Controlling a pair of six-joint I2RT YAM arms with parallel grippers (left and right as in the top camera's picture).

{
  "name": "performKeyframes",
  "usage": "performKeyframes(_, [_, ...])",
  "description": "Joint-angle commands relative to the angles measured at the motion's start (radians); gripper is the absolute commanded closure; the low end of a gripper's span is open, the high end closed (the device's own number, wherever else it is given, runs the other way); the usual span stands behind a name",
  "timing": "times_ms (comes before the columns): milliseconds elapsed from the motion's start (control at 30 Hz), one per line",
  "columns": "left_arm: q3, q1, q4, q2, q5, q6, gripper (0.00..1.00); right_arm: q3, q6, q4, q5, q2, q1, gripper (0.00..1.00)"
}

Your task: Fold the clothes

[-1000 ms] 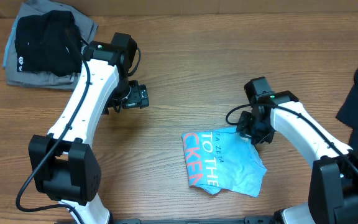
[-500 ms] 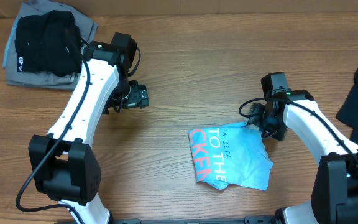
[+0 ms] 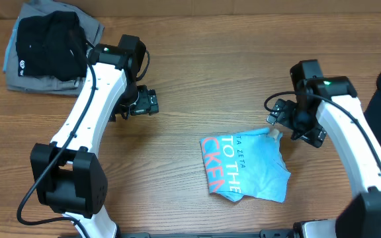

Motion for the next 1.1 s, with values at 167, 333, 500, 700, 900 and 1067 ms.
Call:
performKeyframes(167, [0.002,-0.036,0.002,-0.030,0.170,0.055,0.00,-0.169,-0.261,0.040,-0.377,-0.028,0.008,0.48])
performKeyframes(333, [0.002,-0.119,0.006,-0.030,0.219,0.077,0.00,-0.364,-0.259,0.211,-0.446,-0.027,0.009,0.55])
performKeyframes(500, [0.002,-0.259,0.062,-0.028,0.260,0.077,0.00,-0.448,-0.192,0.348,-0.454,-0.027,0.008,0.56])
performKeyframes(700, [0.002,-0.401,0.090,-0.002,0.265,0.049,0.00,-0.448,-0.182,0.388,-0.434,-0.027,-0.004,0.55])
performKeyframes(900, [0.002,-0.464,0.092,0.048,0.279,0.033,0.00,-0.448,-0.181,0.399,-0.417,-0.027,-0.092,0.55])
performKeyframes(1067, [0.002,-0.510,0.097,0.093,0.320,0.034,0.00,-0.448,-0.217,0.391,-0.417,-0.027,-0.206,0.61])
